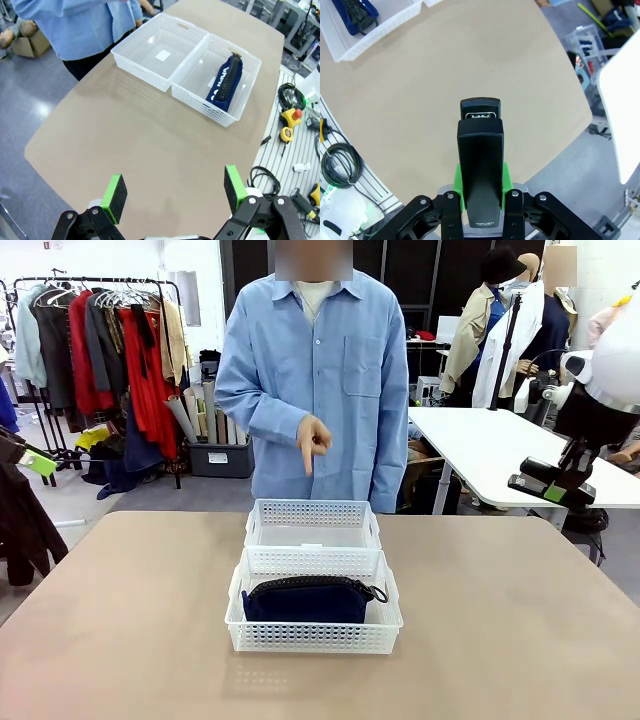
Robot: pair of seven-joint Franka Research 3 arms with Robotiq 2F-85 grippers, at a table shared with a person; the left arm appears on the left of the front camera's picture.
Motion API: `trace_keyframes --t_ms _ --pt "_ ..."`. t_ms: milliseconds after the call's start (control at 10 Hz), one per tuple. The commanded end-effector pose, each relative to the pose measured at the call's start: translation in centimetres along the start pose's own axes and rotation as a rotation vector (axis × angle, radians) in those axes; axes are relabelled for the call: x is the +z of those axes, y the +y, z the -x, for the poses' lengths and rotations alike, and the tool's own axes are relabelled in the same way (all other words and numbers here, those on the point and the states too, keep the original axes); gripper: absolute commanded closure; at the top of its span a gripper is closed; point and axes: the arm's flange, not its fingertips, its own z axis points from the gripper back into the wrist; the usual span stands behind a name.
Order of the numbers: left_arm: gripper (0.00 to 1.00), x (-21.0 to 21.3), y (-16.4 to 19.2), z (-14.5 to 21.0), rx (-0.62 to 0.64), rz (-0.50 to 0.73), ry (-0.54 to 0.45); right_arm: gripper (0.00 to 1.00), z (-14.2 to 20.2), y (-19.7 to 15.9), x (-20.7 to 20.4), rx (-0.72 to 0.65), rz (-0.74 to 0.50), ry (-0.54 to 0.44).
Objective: Distribute items into two baskets.
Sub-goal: Place the picked Stapler into the Organizing basket as instructed by the person.
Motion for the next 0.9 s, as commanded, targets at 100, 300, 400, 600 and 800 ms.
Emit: trace_keyframes --t_ms 100,300,400,600,800 --pt "0.00 0.02 -0.01 0.03 -0.008 0.008 -0.019 1.00 -0.01 -0.04 0.13 -0.003 0.016 -0.001" --pt "0.00 0.02 -0.01 0.03 -0.008 0.008 -0.019 1.00 -0.01 -0.04 0.13 -0.003 0.016 -0.001" --pt "0.00 0.02 -0.01 0.03 -0.008 0.008 -0.019 1.00 -0.01 -0.04 0.13 -0.003 0.016 -0.001" --pt "0.00 0.02 -0.01 0.03 -0.008 0.008 -0.019 1.00 -0.01 -0.04 0.13 -0.003 0.016 -0.001" --pt "0.00 0.02 -0.01 0.03 -0.008 0.008 -0.019 1.00 -0.01 -0.04 0.13 -0.003 0.016 -0.001"
